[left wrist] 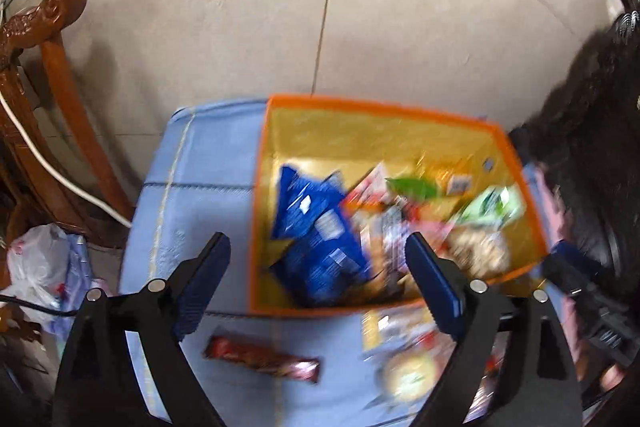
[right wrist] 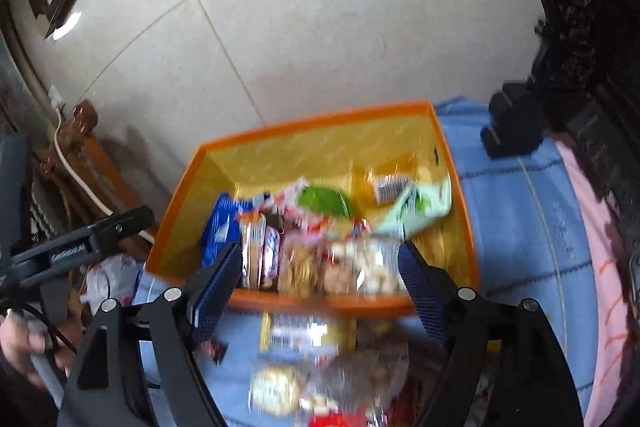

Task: Organize snacks
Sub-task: 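Grasp the red chocolate wafer bar with the left tool while the right tool grasps a pink cookie pack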

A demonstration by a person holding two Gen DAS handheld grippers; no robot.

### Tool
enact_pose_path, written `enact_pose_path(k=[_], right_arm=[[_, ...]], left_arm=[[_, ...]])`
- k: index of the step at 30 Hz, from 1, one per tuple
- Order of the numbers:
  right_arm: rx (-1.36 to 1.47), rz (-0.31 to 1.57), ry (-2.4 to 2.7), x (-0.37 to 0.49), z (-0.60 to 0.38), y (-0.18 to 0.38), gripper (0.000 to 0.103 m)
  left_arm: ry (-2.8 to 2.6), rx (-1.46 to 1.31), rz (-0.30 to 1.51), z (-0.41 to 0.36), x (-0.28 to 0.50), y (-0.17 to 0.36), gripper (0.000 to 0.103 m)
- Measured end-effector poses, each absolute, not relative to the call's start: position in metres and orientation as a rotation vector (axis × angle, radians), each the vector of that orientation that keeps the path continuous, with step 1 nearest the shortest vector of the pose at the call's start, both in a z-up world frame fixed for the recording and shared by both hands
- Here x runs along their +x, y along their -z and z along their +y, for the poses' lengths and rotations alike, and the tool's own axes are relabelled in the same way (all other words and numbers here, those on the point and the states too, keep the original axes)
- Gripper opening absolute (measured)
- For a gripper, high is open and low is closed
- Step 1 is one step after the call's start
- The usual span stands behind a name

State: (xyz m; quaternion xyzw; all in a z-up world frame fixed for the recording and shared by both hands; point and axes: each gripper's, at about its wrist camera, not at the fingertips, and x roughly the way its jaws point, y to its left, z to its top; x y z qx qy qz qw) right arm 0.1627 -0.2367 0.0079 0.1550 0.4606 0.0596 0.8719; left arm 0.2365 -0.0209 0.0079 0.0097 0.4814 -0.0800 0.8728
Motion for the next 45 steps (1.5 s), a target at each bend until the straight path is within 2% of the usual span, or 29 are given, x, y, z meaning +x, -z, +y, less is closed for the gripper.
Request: enact_pose_path(k=[6, 14, 21, 24, 27, 28, 30, 31, 32, 34, 45], right_arm=[[0.345, 1.049, -0.115, 0.111, -0.248, 0.014, 0.083], [0.400, 1.156, -0.074, 0.065, -0.258, 0.041, 0.083], [0.400, 1.162, -0.109, 0.058, -0.244, 0.040, 0.083], [0.375, 1.180, -0.135, 0.059, -0.234, 0.041, 0.083], [0.362, 1.194, -0.154, 0.058, -0.227, 0.044, 0.083], [0.360, 1.195, -0.158, 0.058, -0.226, 0.044, 0.083], [0.349, 1.194, -0.160, 0.058, -0.226, 0.043, 0.083], [0.350, 1.195, -0.157, 0.058, -0.226, 0.043, 0.083], [0.354, 1.195, -0.154, 0.057, -0.227, 0.043, 0.083], [0.357, 1.200, -0.144, 0.057, -0.229, 0.045, 0.083], [0.265, 1.304, -0.185, 0.040, -0.210, 0.073, 0.083]], left_arm=[[0.105, 0.193, 1.102, 0.003, 0.209, 0.047, 0.087], [-0.015, 0.061, 1.324, 0.034, 0.192, 0.122, 0.087], [-0.158, -0.062, 1.378, 0.037, 0.202, 0.139, 0.087], [-0.196, -0.116, 1.390, 0.038, 0.211, 0.144, 0.090], [-0.201, -0.094, 1.451, 0.032, 0.218, 0.157, 0.090], [-0.195, -0.083, 1.455, 0.031, 0.216, 0.159, 0.087], [-0.169, -0.093, 1.426, 0.030, 0.210, 0.155, 0.074], [-0.155, -0.078, 1.419, 0.030, 0.207, 0.153, 0.062], [-0.136, -0.062, 1.416, 0.028, 0.203, 0.150, 0.043], [-0.105, -0.051, 1.427, 0.029, 0.194, 0.147, 0.023], [0.049, -0.056, 1.431, 0.036, 0.125, 0.135, 0.023]])
